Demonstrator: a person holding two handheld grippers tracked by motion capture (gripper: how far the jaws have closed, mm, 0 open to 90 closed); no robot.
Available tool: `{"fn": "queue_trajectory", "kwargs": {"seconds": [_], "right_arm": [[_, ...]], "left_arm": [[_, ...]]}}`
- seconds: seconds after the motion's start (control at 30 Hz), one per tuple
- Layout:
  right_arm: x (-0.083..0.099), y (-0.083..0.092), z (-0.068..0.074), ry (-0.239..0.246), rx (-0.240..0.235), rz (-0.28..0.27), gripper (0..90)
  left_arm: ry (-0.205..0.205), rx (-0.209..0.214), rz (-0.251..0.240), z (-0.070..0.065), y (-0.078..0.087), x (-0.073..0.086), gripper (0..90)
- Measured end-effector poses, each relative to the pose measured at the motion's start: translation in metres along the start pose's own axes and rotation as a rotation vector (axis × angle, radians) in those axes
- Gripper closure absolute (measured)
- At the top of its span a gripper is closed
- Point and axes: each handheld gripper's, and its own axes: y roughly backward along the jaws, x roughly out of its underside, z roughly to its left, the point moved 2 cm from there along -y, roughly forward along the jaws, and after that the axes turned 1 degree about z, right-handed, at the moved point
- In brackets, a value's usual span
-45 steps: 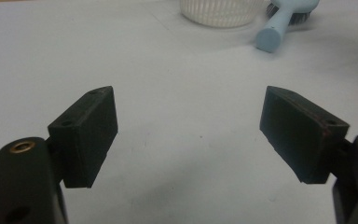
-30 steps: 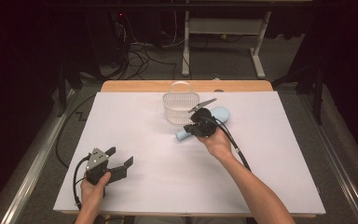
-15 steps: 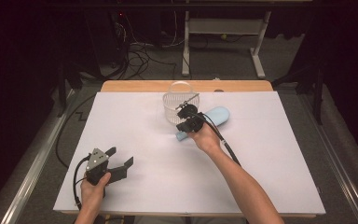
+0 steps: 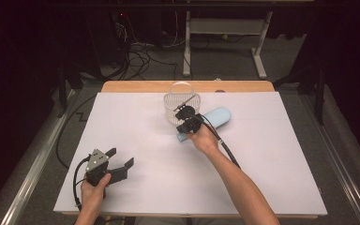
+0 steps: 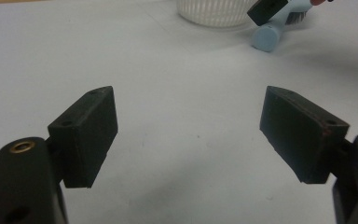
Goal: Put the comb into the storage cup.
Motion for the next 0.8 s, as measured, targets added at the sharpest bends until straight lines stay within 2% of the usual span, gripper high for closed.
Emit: {"fn": "queue_trajectory", "kwargs": {"seconds": [0.17, 0.8], "right_arm": [[0.003, 0.003, -0.003, 0.014, 0.012, 0.022, 90.0], [0.022, 0.015, -0.009, 0.011, 0.021, 0.029, 90.0]], "left_arm": [[0.007, 0.015, 0.003, -0.002, 0.003, 0.003, 19.7], [0.007, 0.008, 0.003, -0.002, 0.003, 0.002, 19.7]]}}
